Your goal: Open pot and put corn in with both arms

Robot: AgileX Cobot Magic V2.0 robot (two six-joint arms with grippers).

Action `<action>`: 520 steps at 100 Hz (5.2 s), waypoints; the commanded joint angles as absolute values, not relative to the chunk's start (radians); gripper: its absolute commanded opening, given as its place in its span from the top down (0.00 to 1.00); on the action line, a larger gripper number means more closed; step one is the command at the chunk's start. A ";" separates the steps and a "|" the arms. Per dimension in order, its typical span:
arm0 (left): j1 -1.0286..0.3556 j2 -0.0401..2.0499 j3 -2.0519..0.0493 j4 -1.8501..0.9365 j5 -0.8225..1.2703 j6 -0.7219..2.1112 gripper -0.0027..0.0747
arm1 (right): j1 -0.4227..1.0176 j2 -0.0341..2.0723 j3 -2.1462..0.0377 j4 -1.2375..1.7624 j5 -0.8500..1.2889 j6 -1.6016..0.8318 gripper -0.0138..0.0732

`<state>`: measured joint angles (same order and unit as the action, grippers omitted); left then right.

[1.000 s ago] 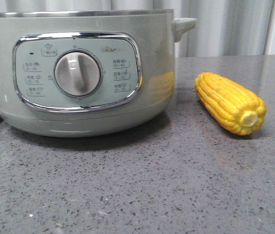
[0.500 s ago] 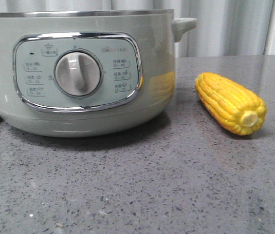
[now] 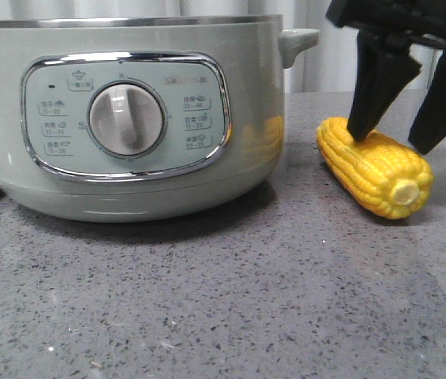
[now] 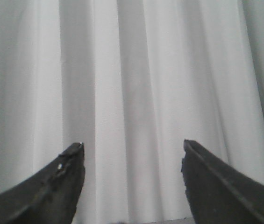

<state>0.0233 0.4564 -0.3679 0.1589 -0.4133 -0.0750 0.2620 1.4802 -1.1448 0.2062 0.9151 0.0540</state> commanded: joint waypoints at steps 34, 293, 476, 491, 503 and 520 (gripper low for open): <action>0.017 0.460 -0.402 0.151 -0.475 -0.085 0.44 | 0.264 1.504 -1.180 0.230 0.900 0.051 0.45; 0.017 0.460 -0.402 0.151 -0.501 -0.085 0.44 | 0.618 1.434 -1.437 0.255 0.496 -0.022 0.44; 0.017 -0.011 -0.279 0.075 -0.038 -0.110 0.99 | 0.618 0.362 -0.558 0.025 0.534 -0.012 0.92; 0.017 -0.034 -0.261 0.065 0.053 -0.110 0.99 | 0.618 0.284 -0.449 0.023 0.453 -0.012 0.92; 0.017 -0.034 -0.259 0.060 0.098 -0.110 0.99 | 0.616 0.246 -0.400 0.021 0.415 -0.012 0.92; 0.017 -0.034 -0.254 0.040 0.172 -0.110 0.99 | 0.616 0.246 -0.392 0.021 0.454 -0.012 0.92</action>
<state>0.0233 -0.0060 -0.2315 0.0593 0.2018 -0.1015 0.6189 0.2384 -0.3679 0.0305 0.5171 -0.0074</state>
